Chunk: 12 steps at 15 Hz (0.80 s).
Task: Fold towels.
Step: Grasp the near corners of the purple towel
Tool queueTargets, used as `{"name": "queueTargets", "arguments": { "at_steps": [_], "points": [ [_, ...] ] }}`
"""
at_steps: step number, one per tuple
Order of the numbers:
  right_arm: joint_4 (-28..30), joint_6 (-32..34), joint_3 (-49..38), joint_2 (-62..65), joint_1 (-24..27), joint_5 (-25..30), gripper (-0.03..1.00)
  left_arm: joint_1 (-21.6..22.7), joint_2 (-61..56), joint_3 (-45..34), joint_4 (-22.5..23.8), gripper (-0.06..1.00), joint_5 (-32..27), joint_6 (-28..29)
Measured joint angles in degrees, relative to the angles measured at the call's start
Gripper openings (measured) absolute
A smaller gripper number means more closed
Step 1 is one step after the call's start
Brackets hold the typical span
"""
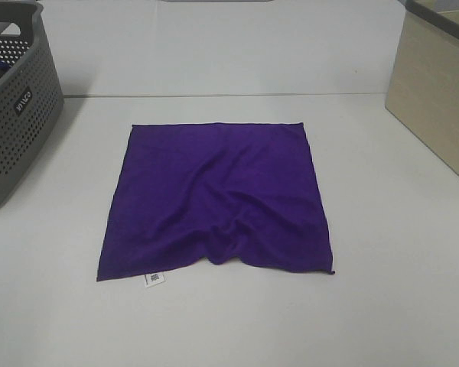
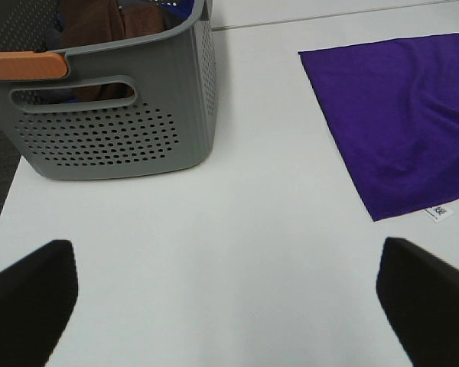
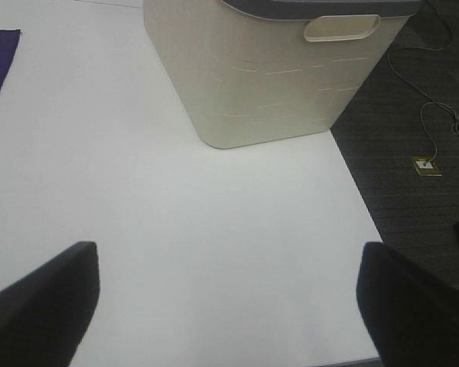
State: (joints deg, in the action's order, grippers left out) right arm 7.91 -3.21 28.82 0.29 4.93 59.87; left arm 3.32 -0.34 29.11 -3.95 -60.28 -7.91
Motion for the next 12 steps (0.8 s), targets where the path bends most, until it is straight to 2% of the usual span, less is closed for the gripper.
{"name": "queueTargets", "arguments": {
  "at_steps": [12],
  "points": [
    [0.0, 0.1, 0.0, 0.0, 0.0, 0.0, 0.89, 0.0, 0.0, 0.0, 0.0, 0.99, 0.0, 0.4]
  ]
}}
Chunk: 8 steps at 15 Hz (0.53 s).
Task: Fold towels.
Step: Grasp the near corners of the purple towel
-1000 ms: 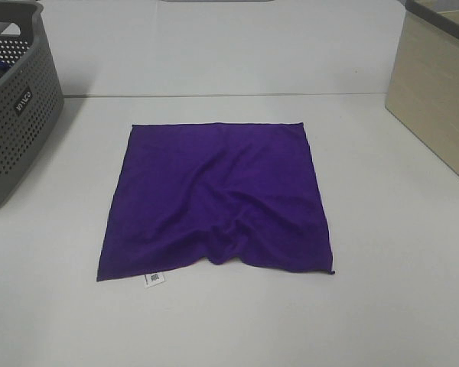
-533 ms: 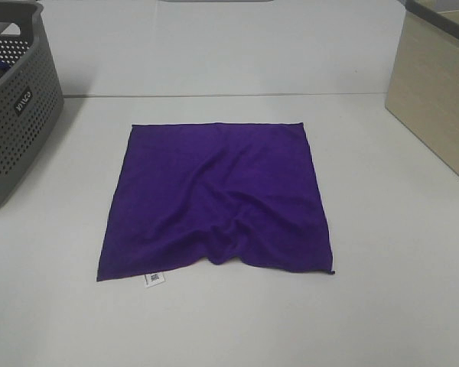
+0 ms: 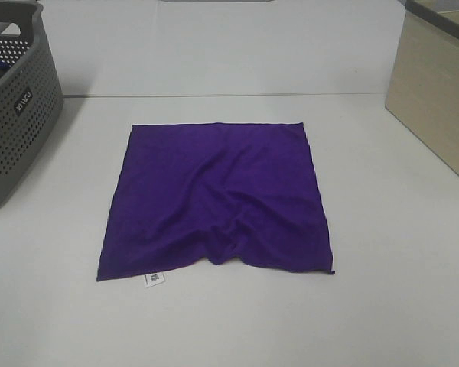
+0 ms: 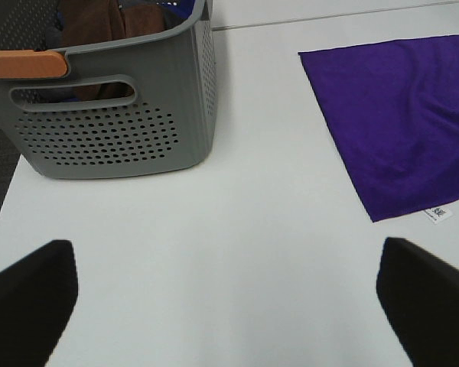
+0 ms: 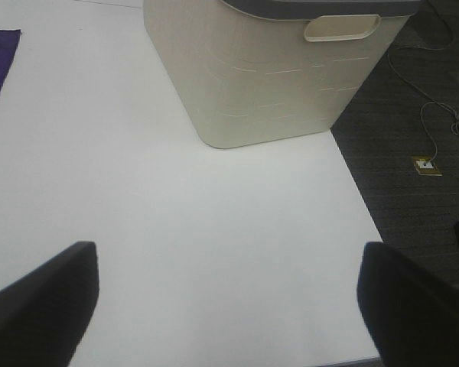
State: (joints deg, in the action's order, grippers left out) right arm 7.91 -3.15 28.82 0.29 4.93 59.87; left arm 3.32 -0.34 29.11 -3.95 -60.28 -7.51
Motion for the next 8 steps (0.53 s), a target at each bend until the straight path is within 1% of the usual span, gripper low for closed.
{"name": "queueTargets", "arguments": {
  "at_steps": [2, 3, 4, 5, 7, 8],
  "points": [
    [-0.3, 0.0, 0.4, -0.2, 0.0, 0.3, 0.89, 0.0, 0.0, 0.0, 0.0, 0.99, 0.0, 0.0],
    [-0.5, 0.0, 1.9, -2.2, 0.0, 0.3, 0.89, 0.0, 0.4, 0.1, 0.0, 0.99, 0.0, 0.2],
    [-0.5, 0.1, 4.9, -6.1, 0.0, 0.3, 0.89, 0.0, 3.2, 1.9, 0.0, 0.99, -0.6, 0.5],
    [-0.5, 1.0, 9.0, -12.1, 0.0, 0.4, 0.89, -0.1, 8.9, 5.6, 0.0, 0.99, -1.5, 0.5],
    [-0.3, 4.2, 20.2, -31.0, 0.0, 2.2, 0.89, -0.1, 27.3, 16.7, 0.6, 0.99, -3.0, 0.6],
    [-0.3, 4.6, 23.3, -35.4, 0.0, 3.3, 0.89, -0.1, 32.4, 18.9, 0.7, 0.99, -3.4, 0.6]
  ]
}}
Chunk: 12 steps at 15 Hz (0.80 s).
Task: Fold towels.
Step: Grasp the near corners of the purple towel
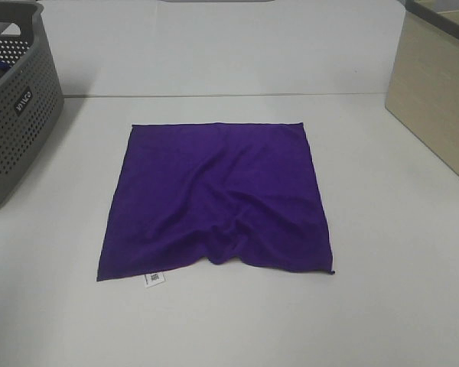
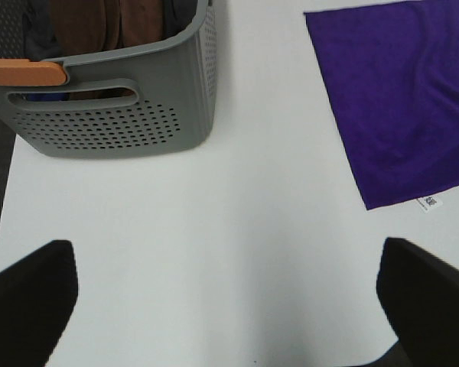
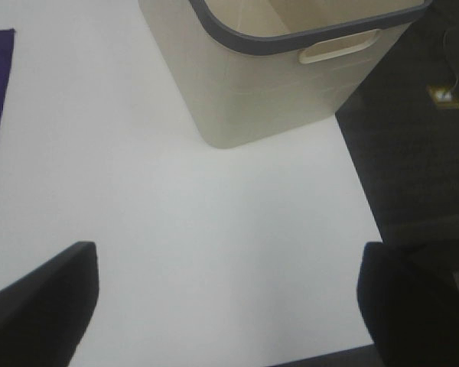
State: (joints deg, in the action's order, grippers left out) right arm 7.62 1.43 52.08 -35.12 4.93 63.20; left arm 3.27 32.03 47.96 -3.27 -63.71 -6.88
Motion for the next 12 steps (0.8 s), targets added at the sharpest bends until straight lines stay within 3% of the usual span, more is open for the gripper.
{"name": "queueTargets", "arguments": {
  "at_steps": [1, 2, 4, 6, 8, 10, 11, 12],
  "points": [
    [0.0, -0.1, 5.4, -10.8, 0.0, 0.9, 0.89, 0.0, 8.0, 4.5, -0.1, 0.99, -1.2, 0.0],
    [-0.1, -0.6, 13.2, -29.5, 0.0, 1.4, 0.89, 0.0, 25.7, 11.5, -0.3, 0.99, -1.5, -1.4],
    [-3.1, -2.3, 17.4, -39.6, 0.0, 1.4, 0.87, 0.0, 36.0, 14.2, -3.5, 0.99, -1.2, -4.0],
    [-8.9, -6.5, 18.4, -48.1, 0.3, 0.5, 0.81, -0.6, 46.0, 14.4, -14.8, 0.99, 1.1, -9.5],
    [-18.4, -11.9, 18.4, -55.3, 3.7, -0.9, 0.75, -5.0, 55.7, 14.4, -23.9, 0.99, 7.0, -13.6],
    [-26.2, -17.7, 18.4, -58.8, 8.0, -1.7, 0.74, -8.0, 61.5, 14.4, -26.9, 0.99, 12.3, -14.8],
    [-38.0, -27.0, 15.8, -62.0, 11.8, -3.9, 0.73, -8.7, 69.7, 14.4, -28.0, 0.99, 16.6, -16.8],
    [-41.5, -31.7, 12.0, -62.6, 12.0, -6.2, 0.73, -8.8, 72.7, 14.3, -28.8, 0.99, 17.5, -18.8]
  ]
}}
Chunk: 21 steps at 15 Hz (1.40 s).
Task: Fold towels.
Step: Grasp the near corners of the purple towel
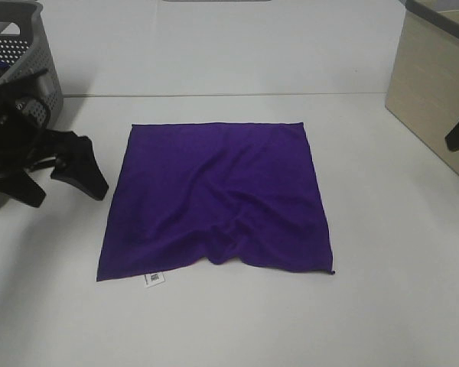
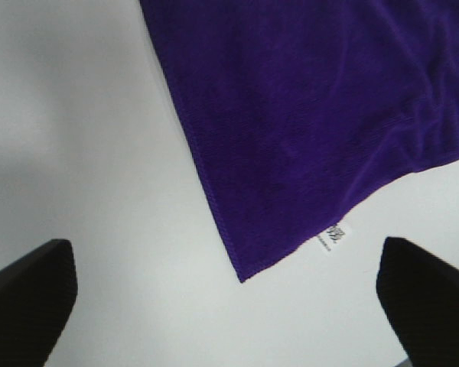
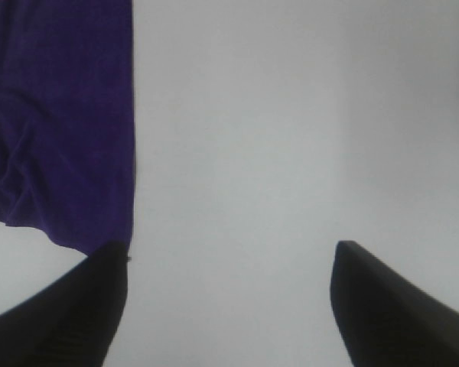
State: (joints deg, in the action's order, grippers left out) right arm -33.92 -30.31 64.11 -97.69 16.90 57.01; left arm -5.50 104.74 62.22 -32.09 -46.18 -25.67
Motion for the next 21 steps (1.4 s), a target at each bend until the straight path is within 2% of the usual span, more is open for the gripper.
{"name": "queueTargets", "arguments": {
  "at_steps": [2, 5, 8, 10, 13, 14, 18, 21],
  "points": [
    [-5.8, -7.3, -7.5, -0.2, -0.1, -7.0, 0.73, 0.0, 4.9, -0.2, -4.2, 0.99, 0.8, -5.2],
    [-13.1, -16.1, -14.6, -1.3, -0.1, -14.2, 0.73, 0.0, 8.7, -0.2, -10.8, 0.99, 4.2, -11.2],
    [-20.1, -22.0, -16.9, -6.5, -0.2, -15.3, 0.73, 0.0, 12.0, -0.1, -15.2, 0.99, 5.0, -14.5],
    [-22.5, -23.0, -16.9, -10.1, -1.1, -13.7, 0.73, 0.2, 12.6, 0.4, -16.0, 0.99, 4.2, -14.4],
    [-23.5, -23.5, -16.8, -13.8, -6.7, -14.7, 0.73, 0.2, 12.8, 0.4, -16.3, 0.99, 3.8, -14.4],
    [-24.6, -23.5, -16.8, -14.0, -9.7, -16.4, 0.73, 0.2, 12.8, 0.5, -16.3, 0.99, 3.0, -14.4],
    [-26.2, -23.0, -16.7, -13.6, -15.5, -21.3, 0.73, 0.2, 13.0, 0.5, -16.3, 0.99, 0.2, -14.4],
    [-26.5, -23.0, -16.6, -13.5, -17.3, -22.1, 0.73, 0.2, 13.2, 0.5, -15.6, 0.99, -1.5, -14.4]
  ]
}}
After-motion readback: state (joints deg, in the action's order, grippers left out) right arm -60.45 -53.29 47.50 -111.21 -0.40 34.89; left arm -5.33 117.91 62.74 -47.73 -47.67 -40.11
